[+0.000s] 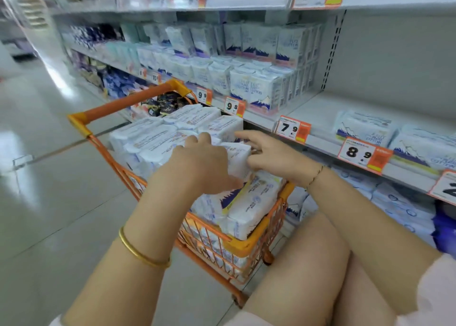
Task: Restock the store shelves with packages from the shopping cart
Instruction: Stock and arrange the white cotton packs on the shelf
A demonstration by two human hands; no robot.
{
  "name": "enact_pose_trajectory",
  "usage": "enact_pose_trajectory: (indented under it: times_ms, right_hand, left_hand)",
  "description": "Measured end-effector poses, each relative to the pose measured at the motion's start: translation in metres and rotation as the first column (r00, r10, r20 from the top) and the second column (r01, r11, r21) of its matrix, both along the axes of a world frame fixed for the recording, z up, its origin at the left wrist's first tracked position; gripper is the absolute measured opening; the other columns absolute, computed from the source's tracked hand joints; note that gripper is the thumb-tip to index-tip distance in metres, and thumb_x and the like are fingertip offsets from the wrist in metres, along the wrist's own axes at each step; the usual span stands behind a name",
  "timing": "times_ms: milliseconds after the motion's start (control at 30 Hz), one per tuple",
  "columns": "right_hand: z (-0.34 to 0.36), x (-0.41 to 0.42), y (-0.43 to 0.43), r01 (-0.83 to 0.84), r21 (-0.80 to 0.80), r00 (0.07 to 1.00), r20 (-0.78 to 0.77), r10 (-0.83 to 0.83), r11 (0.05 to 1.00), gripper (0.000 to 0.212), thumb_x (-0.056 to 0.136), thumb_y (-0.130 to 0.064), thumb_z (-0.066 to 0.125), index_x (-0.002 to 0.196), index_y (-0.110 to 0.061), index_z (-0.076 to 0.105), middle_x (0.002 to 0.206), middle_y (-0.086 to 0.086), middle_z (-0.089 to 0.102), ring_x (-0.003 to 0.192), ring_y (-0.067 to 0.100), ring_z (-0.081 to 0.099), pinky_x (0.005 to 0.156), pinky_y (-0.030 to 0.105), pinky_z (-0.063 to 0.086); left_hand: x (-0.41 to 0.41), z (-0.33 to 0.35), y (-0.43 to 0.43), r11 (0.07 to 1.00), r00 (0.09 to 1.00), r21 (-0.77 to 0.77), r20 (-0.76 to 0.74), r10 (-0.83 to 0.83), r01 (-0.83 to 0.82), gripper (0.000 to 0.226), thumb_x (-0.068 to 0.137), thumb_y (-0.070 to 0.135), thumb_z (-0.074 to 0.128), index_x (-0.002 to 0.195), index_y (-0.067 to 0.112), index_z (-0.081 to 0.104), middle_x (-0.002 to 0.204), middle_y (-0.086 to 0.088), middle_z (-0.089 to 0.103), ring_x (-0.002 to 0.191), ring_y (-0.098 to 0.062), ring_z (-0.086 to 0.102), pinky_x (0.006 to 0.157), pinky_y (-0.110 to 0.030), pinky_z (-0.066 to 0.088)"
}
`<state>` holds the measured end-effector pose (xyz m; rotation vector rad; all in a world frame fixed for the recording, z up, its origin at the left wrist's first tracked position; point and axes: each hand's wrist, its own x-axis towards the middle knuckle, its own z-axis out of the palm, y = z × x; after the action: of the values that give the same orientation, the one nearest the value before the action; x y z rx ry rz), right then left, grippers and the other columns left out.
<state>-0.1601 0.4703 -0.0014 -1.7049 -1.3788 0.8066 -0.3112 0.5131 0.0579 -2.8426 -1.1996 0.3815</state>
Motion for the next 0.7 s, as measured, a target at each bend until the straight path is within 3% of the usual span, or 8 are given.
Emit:
enact_pose_trajectory:
  times_ms: [100, 167, 233, 400, 500, 600, 667, 700]
  right_hand:
    - [-0.002, 0.002, 0.0, -0.01, -0.008, 1.0, -0.016, 0.01, 1.0, 0.068, 0.074, -0.005, 0.057, 0.136, -0.025, 0.041, 0.134, -0.001, 0.047, 0.119, 0.027, 0.054, 0.092, 0.047, 0.051]
    - [0.0, 0.005, -0.003, -0.017, 0.021, 0.999, -0.045, 0.018, 1.0, 0.058, 0.076, 0.007, 0.061, 0.123, -0.024, 0.05, 0.123, -0.007, 0.052, 0.113, 0.015, 0.057, 0.09, 0.028, 0.053]
    - [0.001, 0.008, -0.005, -0.05, 0.024, 0.996, -0.074, 0.052, 0.998, 0.051, 0.076, 0.011, 0.063, 0.112, -0.024, 0.053, 0.115, -0.007, 0.056, 0.103, 0.008, 0.059, 0.084, 0.02, 0.051]
    - [-0.003, 0.017, -0.012, -0.073, -0.002, 0.986, -0.147, 0.072, 0.997, 0.044, 0.076, 0.012, 0.066, 0.104, -0.017, 0.049, 0.101, -0.002, 0.062, 0.091, 0.011, 0.06, 0.077, 0.021, 0.053]
    - [0.004, 0.026, -0.023, -0.059, 0.034, 0.984, -0.168, 0.064, 0.998, 0.051, 0.077, 0.009, 0.067, 0.114, -0.02, 0.048, 0.113, -0.006, 0.061, 0.099, 0.01, 0.058, 0.08, 0.017, 0.051]
    - [0.024, 0.044, -0.041, -0.072, 0.052, 0.997, -0.017, 0.073, 0.996, 0.075, 0.076, -0.001, 0.073, 0.133, -0.033, 0.037, 0.132, -0.02, 0.045, 0.124, -0.006, 0.042, 0.094, 0.011, 0.042]
    - [0.041, 0.062, -0.055, -0.019, 0.032, 0.983, 0.181, 0.012, 0.999, 0.08, 0.075, -0.014, 0.077, 0.139, -0.034, 0.034, 0.135, -0.023, 0.04, 0.121, -0.013, 0.039, 0.096, 0.006, 0.037]
    - [0.049, 0.072, -0.062, 0.045, 0.034, 0.959, 0.28, -0.052, 0.998, 0.079, 0.074, -0.02, 0.078, 0.14, -0.032, 0.035, 0.133, -0.023, 0.04, 0.113, -0.016, 0.041, 0.091, -0.001, 0.034]
  left_hand:
    - [-0.005, -0.008, 0.001, 0.998, 0.998, 0.044, 0.049, -0.048, 0.046, 0.063, 0.083, 0.061, 0.052, 0.129, 0.019, 0.042, 0.133, -0.011, 0.031, 0.126, -0.032, 0.029, 0.097, -0.041, 0.035]
    - [-0.006, -0.011, 0.002, 0.995, 0.994, 0.078, 0.082, -0.072, 0.066, 0.063, 0.082, 0.059, 0.055, 0.129, 0.019, 0.042, 0.131, -0.011, 0.034, 0.124, -0.032, 0.031, 0.096, -0.039, 0.035]
    - [-0.006, -0.012, 0.002, 0.994, 0.991, 0.076, 0.099, -0.09, 0.083, 0.064, 0.081, 0.058, 0.057, 0.132, 0.022, 0.039, 0.129, -0.012, 0.036, 0.122, -0.032, 0.033, 0.095, -0.039, 0.036]
    - [-0.001, -0.009, 0.002, 0.989, 0.978, 0.028, 0.145, -0.148, 0.146, 0.073, 0.077, 0.049, 0.066, 0.134, 0.023, 0.03, 0.124, -0.012, 0.043, 0.117, -0.031, 0.037, 0.088, -0.035, 0.037]
    - [0.006, 0.002, 0.009, 0.977, 0.945, -0.09, 0.285, -0.162, 0.194, 0.075, 0.07, 0.04, 0.075, 0.127, 0.022, 0.03, 0.114, -0.005, 0.049, 0.109, -0.025, 0.04, 0.081, -0.033, 0.039]
    - [0.029, 0.023, 0.016, 0.935, 0.912, -0.208, 0.358, -0.202, 0.289, 0.08, 0.067, 0.029, 0.079, 0.126, 0.03, 0.025, 0.099, 0.007, 0.048, 0.097, -0.019, 0.043, 0.079, -0.034, 0.041]
    - [0.058, 0.036, 0.017, 0.905, 0.895, -0.23, 0.359, -0.264, 0.359, 0.083, 0.066, 0.026, 0.08, 0.126, 0.033, 0.022, 0.103, 0.003, 0.049, 0.094, -0.018, 0.048, 0.084, -0.037, 0.047]
    - [0.075, 0.041, 0.018, 0.888, 0.883, -0.234, 0.365, -0.297, 0.396, 0.084, 0.066, 0.025, 0.081, 0.126, 0.034, 0.022, 0.107, 0.001, 0.049, 0.095, -0.019, 0.05, 0.086, -0.039, 0.048]
